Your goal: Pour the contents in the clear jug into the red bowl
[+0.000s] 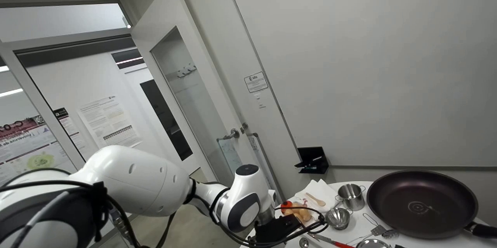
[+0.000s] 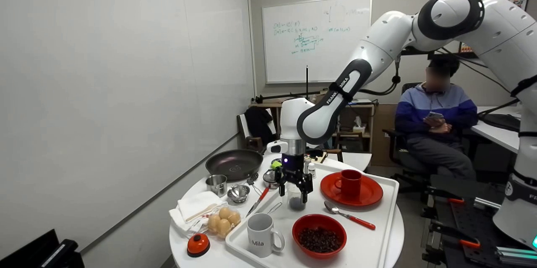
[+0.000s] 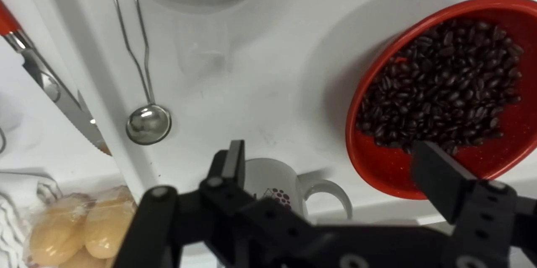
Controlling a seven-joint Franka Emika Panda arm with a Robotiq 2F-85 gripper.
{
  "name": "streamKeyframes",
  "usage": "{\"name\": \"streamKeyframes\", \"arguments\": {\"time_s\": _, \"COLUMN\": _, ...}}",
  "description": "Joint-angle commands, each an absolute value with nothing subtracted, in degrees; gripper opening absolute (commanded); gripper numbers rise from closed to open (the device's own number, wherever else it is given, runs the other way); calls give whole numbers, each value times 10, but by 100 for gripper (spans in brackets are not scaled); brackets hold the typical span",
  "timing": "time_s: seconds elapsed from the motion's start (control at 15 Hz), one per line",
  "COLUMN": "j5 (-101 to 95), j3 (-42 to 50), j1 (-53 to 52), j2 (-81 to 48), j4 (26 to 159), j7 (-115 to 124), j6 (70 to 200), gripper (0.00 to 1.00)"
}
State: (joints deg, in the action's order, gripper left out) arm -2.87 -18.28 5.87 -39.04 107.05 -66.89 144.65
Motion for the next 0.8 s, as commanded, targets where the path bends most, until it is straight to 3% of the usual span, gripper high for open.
{"name": "streamKeyframes", "arguments": {"time_s": 0.0, "j5": -23, "j3": -172, "j1": 45, "j2": -447, "j4": 998, "j7": -697, "j6": 1437, "gripper": 100}}
{"name": "streamKeyframes", "arguments": {"time_s": 0.27, "j5": -78, "j3": -113, "j1": 0, "j2": -471, "j4": 948, "j7": -661, "j6": 1483, "gripper": 100}}
{"name": "streamKeyframes", "arguments": {"time_s": 0.73, "j5": -95, "j3": -90, "j1": -8, "j2": -473, "j4": 922, "j7": -660, "j6": 1435, "gripper": 100}}
